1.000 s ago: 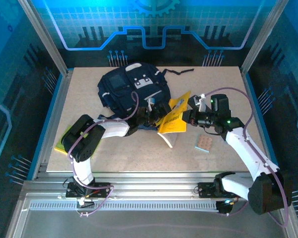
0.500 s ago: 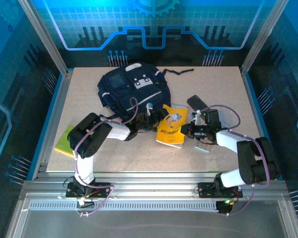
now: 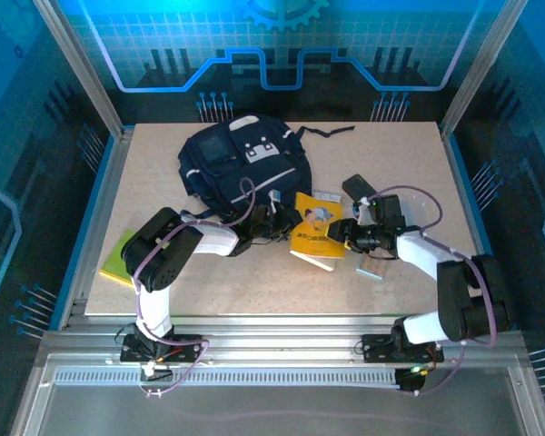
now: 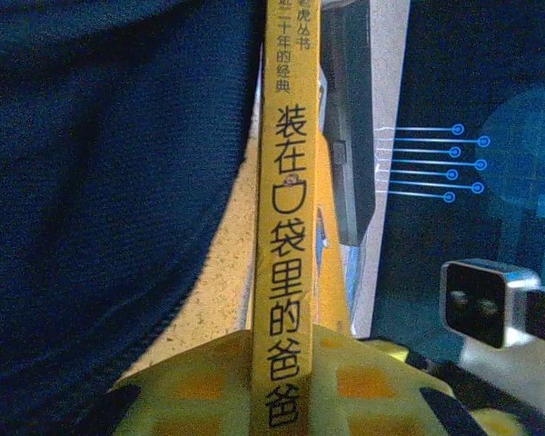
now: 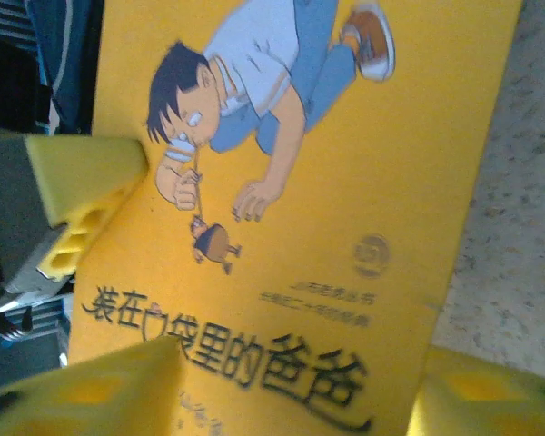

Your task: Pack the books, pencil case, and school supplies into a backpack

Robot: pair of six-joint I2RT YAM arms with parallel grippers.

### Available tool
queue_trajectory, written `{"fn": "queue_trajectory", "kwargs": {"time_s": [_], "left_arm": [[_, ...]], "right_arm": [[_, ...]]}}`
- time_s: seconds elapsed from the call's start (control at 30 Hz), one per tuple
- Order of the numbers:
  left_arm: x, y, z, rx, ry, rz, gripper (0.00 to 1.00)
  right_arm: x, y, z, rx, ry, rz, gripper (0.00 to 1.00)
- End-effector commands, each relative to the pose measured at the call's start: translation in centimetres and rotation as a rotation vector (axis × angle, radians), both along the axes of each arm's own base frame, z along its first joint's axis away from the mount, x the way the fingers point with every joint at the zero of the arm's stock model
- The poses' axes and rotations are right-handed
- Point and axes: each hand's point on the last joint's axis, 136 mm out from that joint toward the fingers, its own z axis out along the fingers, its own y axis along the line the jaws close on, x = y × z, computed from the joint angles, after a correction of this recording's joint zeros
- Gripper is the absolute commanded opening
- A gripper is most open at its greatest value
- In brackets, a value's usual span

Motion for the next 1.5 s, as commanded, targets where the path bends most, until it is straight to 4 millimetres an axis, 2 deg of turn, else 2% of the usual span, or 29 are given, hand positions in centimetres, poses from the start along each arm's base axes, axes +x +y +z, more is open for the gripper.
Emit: {"fn": "queue_trajectory", "kwargs": {"time_s": [0.0,0.13,0.23,0.33,0.53,0.63,0.73,0.93,1.0,1.07,1.27,1.4,1.47], "left_arm": [[1.8,-0.8,6.8,-0.048,-0.154,0.018,0.0],[4.8,0.5,10.6,-0.053,-0.247,0.144,0.0],[6.9,1.7,13.5,-0.065,-0.324,0.25,0.0],[8.0,2.6,15.0,-0.073,-0.363,0.335,0.0],[8.3,3.5,15.7,-0.153,-0.369,0.471,0.0],[7.9,3.7,15.9,-0.188,-0.38,0.518,0.0],[7.5,3.5,16.4,-0.219,-0.387,0.533,0.0],[6.5,3.3,15.5,-0.265,-0.34,0.542,0.0],[6.2,3.3,15.2,-0.277,-0.325,0.546,0.0],[5.9,3.4,14.8,-0.284,-0.311,0.551,0.0],[5.5,3.5,14.1,-0.268,-0.304,0.564,0.0],[5.3,3.1,13.3,-0.263,-0.286,0.558,0.0],[5.2,2.8,12.6,-0.264,-0.269,0.551,0.0]], "right_arm": [[-0.4,-1.8,2.5,-0.099,0.01,-0.09,1.0],[-0.7,-1.6,5.6,-0.038,-0.012,-0.161,1.0],[-0.8,0.0,7.1,0.049,-0.02,-0.169,1.0],[-0.7,1.8,7.9,0.108,-0.041,-0.197,1.0],[1.2,5.0,9.5,0.279,-0.117,-0.316,1.0],[2.4,5.8,10.2,0.363,-0.113,-0.374,1.0],[3.4,6.0,10.5,0.431,-0.121,-0.442,1.0],[5.3,5.7,10.4,0.488,-0.153,-0.528,0.98],[5.9,5.7,10.4,0.501,-0.163,-0.543,0.91],[6.4,5.6,10.4,0.514,-0.172,-0.562,0.77],[6.4,4.4,10.2,0.507,-0.191,-0.619,0.48],[6.4,3.6,11.2,0.489,-0.24,-0.64,0.34],[6.5,3.5,12.0,0.471,-0.274,-0.629,0.21]]}}
